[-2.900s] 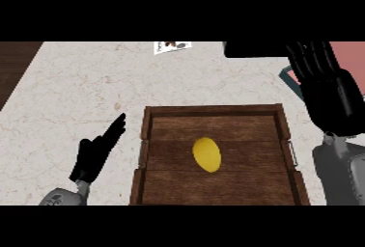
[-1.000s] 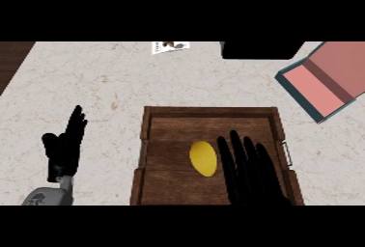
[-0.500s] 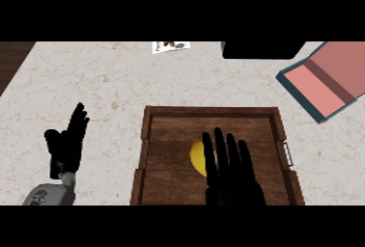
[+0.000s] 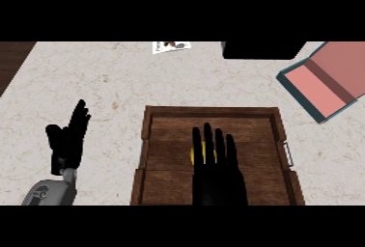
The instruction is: Pick the lemon from the tray and place it in the cardboard box
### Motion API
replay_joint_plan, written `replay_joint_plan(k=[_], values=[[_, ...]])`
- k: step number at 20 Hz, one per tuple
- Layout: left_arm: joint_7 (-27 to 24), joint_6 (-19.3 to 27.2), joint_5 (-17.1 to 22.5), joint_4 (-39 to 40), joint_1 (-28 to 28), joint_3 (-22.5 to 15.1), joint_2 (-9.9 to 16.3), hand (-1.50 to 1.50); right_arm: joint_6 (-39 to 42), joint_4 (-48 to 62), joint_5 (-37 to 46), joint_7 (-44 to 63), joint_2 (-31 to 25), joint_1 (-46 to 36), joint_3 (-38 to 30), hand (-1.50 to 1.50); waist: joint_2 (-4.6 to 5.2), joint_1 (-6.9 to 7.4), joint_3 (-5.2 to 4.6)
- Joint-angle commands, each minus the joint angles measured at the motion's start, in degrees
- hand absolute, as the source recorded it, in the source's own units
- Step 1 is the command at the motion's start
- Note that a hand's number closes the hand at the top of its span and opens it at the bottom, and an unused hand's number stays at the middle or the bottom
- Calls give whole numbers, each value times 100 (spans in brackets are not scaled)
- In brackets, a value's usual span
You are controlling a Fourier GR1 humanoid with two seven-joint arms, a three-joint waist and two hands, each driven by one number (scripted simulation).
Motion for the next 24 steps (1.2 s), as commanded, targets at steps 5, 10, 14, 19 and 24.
replay_joint_plan(k=[5, 10, 14, 19, 24], values=[[-4, -190, 51, -80, 77, 78, 82, 0, -102, 560, -214, 1520, 112, -351, 66, -150, -6, 44, 2], [-16, -52, -28, -155, 94, 94, -5, 0, -435, 843, -277, 1487, 112, -416, -24, -150, -8, 25, 6], [-152, 45, -165, -67, 241, -70, -212, 0, -438, 1038, -291, 1650, 112, -558, -79, -150, -7, 31, 3], [-286, 45, -217, 180, 123, 41, -203, 0, -485, 1379, -221, 1380, 112, -419, -140, -150, 0, -31, 4], [-226, -16, -194, -121, 344, 82, -116, 0, -239, 1533, -558, 1188, 112, -690, -636, -150, -6, -2, 7]])
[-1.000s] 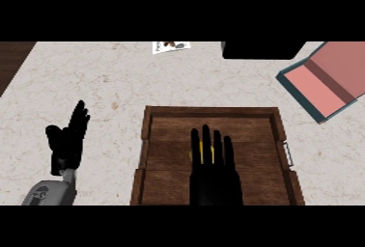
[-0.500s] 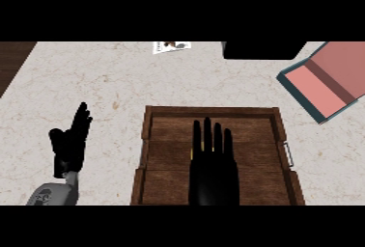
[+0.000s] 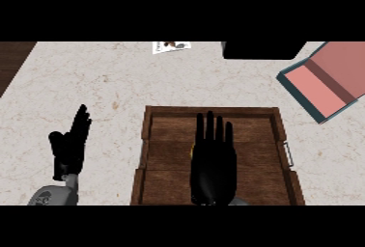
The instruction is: Pick the lemon from the tray and place it in the cardboard box
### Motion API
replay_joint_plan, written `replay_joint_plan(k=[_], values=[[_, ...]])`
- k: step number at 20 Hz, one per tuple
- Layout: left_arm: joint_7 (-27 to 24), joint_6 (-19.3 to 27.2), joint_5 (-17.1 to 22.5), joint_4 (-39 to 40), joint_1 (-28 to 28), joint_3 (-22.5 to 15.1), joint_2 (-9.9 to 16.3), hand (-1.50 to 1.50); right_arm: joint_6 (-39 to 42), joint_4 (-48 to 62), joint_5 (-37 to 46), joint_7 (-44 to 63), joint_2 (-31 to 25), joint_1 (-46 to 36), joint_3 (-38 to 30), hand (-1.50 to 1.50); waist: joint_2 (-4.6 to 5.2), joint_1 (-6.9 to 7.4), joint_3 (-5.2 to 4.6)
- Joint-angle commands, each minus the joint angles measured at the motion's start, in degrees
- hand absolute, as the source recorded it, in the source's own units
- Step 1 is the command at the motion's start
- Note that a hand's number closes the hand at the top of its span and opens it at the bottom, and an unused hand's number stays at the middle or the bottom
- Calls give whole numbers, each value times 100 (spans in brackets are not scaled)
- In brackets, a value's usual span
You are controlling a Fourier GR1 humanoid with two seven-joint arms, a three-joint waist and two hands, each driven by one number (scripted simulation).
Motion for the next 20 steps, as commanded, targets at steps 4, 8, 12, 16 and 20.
replay_joint_plan(k=[4, 8, 12, 16, 20], values=[[158, 21, -57, -268, 148, -25, -27, 0, 99, 328, -130, 1197, 121, -144, 98, -150, -3, 0, 3], [-46, -149, 34, 113, -33, 209, 77, 0, -230, 805, -124, 1050, 121, -217, 81, -150, 16, -5, 0], [101, -181, 46, -147, -25, 212, 75, 0, 15, 719, -166, 723, 122, -246, -372, -150, 3, -38, 4], [222, -42, -104, -348, 169, 97, -23, 0, -137, 877, -27, 585, 122, -157, -429, -150, -4, -37, 6], [173, 20, -250, 27, -161, 61, -179, 0, -942, 1456, -63, 820, 123, -194, 237, -150, 13, -19, 4]])
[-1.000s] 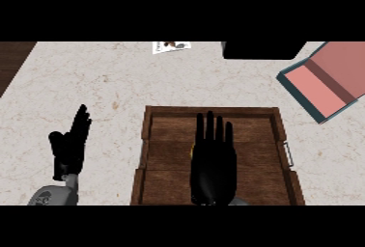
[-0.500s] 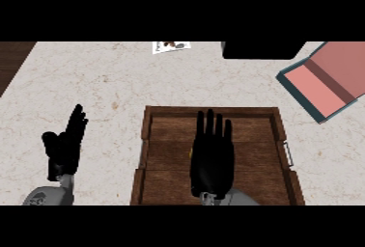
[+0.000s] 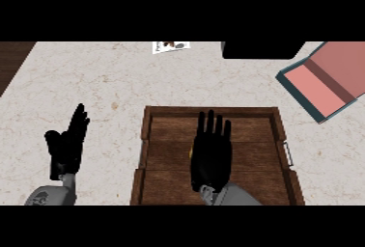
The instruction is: Pick the lemon from the tray and place it in the cardboard box
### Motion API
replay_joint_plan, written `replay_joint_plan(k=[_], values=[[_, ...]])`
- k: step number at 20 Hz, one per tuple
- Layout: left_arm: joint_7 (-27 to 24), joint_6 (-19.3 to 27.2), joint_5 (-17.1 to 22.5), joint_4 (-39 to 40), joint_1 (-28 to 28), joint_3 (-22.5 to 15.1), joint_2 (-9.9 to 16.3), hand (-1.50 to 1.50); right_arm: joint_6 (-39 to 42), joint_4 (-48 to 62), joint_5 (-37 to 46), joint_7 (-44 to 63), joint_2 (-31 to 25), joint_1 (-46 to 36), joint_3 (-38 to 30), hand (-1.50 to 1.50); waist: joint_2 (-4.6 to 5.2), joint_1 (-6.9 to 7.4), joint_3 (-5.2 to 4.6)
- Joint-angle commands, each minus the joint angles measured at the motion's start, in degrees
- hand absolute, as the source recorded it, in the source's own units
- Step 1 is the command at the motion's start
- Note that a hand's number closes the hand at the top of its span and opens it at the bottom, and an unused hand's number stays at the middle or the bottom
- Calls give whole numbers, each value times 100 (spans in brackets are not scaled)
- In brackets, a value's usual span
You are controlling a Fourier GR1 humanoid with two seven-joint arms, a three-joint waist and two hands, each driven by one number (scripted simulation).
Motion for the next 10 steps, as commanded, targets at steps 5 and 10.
replay_joint_plan(k=[5, 10], values=[[39, -32, -55, -52, -122, 71, -86, 0, -121, 309, -73, 851, 92, -40, 154, 150, -3, -5, 1], [4, 26, -171, 109, -84, 115, -306, 0, -64, 170, 578, -202, 94, -211, -191, 150, -6, -45, 1]])
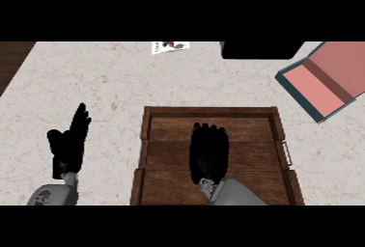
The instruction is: Pick the lemon from the tray and place it in the cardboard box
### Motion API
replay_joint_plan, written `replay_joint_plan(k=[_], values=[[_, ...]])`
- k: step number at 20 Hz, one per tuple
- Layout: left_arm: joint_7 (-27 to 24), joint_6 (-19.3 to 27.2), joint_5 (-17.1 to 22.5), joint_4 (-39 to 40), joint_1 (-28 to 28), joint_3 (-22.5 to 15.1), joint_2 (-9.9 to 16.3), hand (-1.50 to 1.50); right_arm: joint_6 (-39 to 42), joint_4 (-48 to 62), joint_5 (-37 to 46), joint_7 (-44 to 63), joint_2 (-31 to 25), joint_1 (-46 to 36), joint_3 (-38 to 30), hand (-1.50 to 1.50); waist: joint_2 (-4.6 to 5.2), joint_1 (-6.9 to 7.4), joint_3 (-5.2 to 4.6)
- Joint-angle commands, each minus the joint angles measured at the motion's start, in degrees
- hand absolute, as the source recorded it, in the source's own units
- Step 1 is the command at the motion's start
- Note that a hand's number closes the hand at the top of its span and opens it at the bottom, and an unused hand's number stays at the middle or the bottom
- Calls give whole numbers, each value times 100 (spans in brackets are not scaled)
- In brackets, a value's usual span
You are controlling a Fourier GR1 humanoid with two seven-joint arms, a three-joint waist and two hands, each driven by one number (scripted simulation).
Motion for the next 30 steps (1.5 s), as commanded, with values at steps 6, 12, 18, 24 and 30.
replay_joint_plan(k=[6, 12, 18, 24, 30], values=[[5, -248, -41, -213, 285, 94, 64, 0, -572, 539, 307, 535, 47, -338, 409, 150, 12, 45, 6], [1, -190, -27, -123, 39, 158, 16, 0, -543, 1271, -469, 119, 32, -812, -1628, 150, 69, 74, 10], [10, -22, -194, -179, 171, -10, -205, 0, -509, 2584, -838, -180, -121, -2080, -2908, 150, 50, 114, 6], [100, -253, -57, 33, -148, 304, 36, 0, -482, 2000, -441, 150, -73, -2483, -2707, 150, 9, -15, 3], [-101, -172, -148, 14, 101, 202, -131, 0, -119, 915, 114, 758, -126, -2992, -2770, 150, -30, -64, 2]])
